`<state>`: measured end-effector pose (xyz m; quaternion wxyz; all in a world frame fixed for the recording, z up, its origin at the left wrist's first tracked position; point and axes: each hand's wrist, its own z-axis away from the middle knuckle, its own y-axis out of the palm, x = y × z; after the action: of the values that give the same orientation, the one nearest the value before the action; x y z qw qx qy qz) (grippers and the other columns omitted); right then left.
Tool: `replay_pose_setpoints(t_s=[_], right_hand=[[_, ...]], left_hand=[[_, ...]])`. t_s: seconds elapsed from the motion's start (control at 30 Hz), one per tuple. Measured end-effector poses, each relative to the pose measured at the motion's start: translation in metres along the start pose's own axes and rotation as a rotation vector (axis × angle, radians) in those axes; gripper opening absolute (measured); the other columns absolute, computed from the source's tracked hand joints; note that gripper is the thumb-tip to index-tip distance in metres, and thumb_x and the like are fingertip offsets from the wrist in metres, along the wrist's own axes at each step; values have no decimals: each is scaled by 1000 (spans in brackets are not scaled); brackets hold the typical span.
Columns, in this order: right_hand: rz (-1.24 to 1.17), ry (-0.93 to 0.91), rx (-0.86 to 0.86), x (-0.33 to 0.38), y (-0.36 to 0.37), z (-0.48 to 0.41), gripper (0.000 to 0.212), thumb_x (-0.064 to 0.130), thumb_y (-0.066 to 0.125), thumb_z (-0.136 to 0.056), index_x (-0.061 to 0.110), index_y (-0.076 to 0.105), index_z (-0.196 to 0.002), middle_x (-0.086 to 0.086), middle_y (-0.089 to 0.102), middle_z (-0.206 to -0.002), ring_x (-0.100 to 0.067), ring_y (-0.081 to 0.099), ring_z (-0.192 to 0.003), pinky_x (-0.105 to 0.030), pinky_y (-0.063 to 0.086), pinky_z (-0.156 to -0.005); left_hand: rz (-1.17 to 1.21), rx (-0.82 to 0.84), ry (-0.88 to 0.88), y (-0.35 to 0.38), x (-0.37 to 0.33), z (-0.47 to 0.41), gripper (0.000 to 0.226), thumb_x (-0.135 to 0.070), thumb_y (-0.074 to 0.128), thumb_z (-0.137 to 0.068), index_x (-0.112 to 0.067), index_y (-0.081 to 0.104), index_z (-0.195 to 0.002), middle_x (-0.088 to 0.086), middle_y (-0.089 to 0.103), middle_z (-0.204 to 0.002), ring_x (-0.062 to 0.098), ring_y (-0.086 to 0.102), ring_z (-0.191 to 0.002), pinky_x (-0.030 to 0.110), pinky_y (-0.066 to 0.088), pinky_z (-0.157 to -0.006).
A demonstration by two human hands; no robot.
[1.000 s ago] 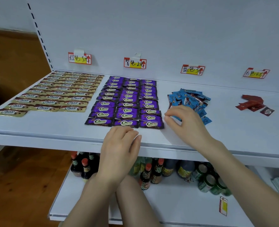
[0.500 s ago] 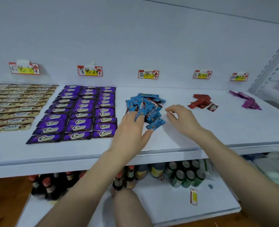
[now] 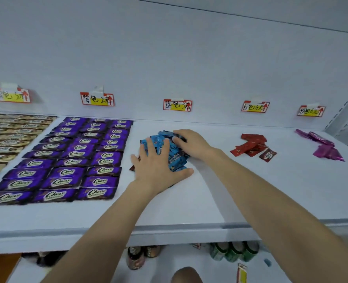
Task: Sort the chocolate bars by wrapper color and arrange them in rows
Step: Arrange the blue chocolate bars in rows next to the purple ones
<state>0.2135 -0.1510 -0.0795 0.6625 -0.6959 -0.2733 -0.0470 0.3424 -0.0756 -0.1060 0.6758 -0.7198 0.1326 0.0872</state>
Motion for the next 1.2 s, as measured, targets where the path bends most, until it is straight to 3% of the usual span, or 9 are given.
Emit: replay_pose_setpoints(t_s=[0.2,0.37,0.5,0.57,0.73,0.87,1.0,1.1,1.2], right_hand=[[-34,35,-17,-14,-9,20,27,28,52,-92,15,61,-114,-6,62,-116,-21,55,-104,-29,41,-83],[-71,-12,-60,-22,-14,50,26,24,48,-95,8,64,-108,-8,65,-104,-22,56,-96,-30,38,-78],[-116,67,-125,-15,-11,68,31,23,42,-98,3,60,-83,-3,56,-75,-19,49,-75,-19,32,-56],[-140,140,-151,-10,-13,71,34,25,41,-98,6,50,-71,1,47,-64,-17,43,-66,-17,30,-52],[-175,220,-165,-6,-22,67,35,22,42,-97,5,45,-68,-1,43,-60,-18,40,-62,-21,26,-48],[-150,152,-150,-17,-29,49,39,24,40,-97,-7,56,-81,-15,60,-77,-28,51,-71,-29,32,-58],[-174,66,-116,-14,-27,4,33,24,38,-99,4,49,-75,0,41,-61,-13,36,-58,-21,24,-51],[-171,44,-48,-11,-15,-24,32,27,35,-100,4,55,-90,3,46,-69,-17,42,-69,-18,27,-54],[-147,10,67,-10,-2,-35,37,30,34,-100,2,58,-101,-10,58,-88,-24,51,-81,-32,34,-68]], left_hand=[[70,-96,126,-3,-8,2,70,-64,54,-80,-24,42,-135,8,45,-133,27,41,-121,34,34,-99],[179,-169,232,-3,-10,8,49,-45,60,-85,-20,52,-127,7,51,-118,26,45,-107,24,31,-85],[234,-188,258,-2,-6,12,47,-39,63,-84,-13,55,-122,11,51,-108,28,47,-99,26,32,-76],[222,-179,280,-3,-6,14,44,-37,61,-86,-11,54,-121,12,50,-107,28,47,-98,26,32,-74],[195,-127,283,-8,-10,15,41,-37,57,-90,-12,48,-121,10,50,-114,27,53,-97,31,38,-71],[264,-129,209,-11,-10,13,39,-39,56,-91,-16,48,-121,6,53,-113,26,55,-99,32,41,-74],[456,-199,56,-21,-3,12,34,-36,59,-89,-18,52,-116,4,59,-105,21,58,-92,30,43,-71],[665,-256,-67,-28,3,14,21,-33,62,-88,-23,50,-102,-4,62,-93,13,62,-84,37,54,-72],[882,-307,-176,-33,6,13,18,-30,65,-86,-25,51,-96,-14,59,-81,0,63,-72,25,56,-59]])
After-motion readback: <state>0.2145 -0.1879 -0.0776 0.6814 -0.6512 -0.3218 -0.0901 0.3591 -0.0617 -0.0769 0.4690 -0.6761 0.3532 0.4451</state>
